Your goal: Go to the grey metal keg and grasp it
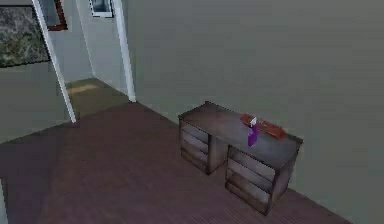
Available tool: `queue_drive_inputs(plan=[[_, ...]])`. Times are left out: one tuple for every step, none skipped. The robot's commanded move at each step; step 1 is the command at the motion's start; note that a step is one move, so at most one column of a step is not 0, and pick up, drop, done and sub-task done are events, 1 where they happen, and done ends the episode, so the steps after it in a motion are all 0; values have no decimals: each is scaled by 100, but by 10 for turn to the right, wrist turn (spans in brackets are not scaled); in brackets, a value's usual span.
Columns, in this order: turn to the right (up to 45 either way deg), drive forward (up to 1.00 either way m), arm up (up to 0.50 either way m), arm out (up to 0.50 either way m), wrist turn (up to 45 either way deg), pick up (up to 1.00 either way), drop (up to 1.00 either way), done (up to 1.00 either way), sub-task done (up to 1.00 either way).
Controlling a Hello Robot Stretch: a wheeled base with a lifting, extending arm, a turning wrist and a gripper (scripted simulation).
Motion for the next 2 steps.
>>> queue_drive_inputs(plan=[[-330, 0, 0, 0, 0, 0, 0, 0, 0], [0, 10, 0, 0, 0, 0, 0, 0, 0]])
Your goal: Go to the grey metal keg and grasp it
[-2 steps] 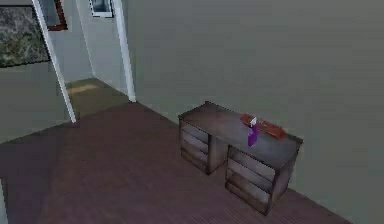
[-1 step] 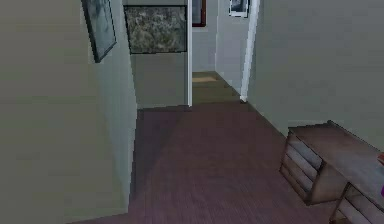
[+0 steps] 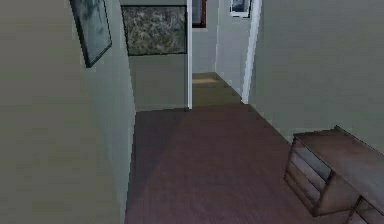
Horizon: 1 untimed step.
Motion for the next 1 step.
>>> queue_drive_inputs(plan=[[-450, 0, 0, 0, 0, 0, 0, 0, 0]])
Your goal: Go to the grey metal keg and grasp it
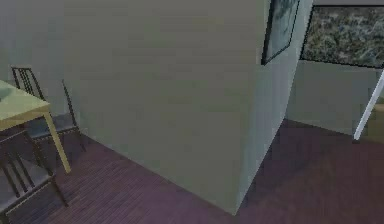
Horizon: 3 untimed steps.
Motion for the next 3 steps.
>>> queue_drive_inputs(plan=[[-240, 0, 0, 0, 0, 0, 0, 0, 0], [0, 35, 0, 0, 0, 0, 0, 0, 0], [-450, 0, 0, 0, 0, 0, 0, 0, 0]])
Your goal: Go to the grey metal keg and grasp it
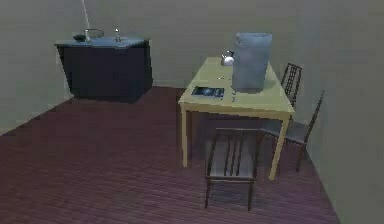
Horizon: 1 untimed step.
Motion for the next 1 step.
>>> queue_drive_inputs(plan=[[-180, 0, 0, 0, 0, 0, 0, 0, 0]])
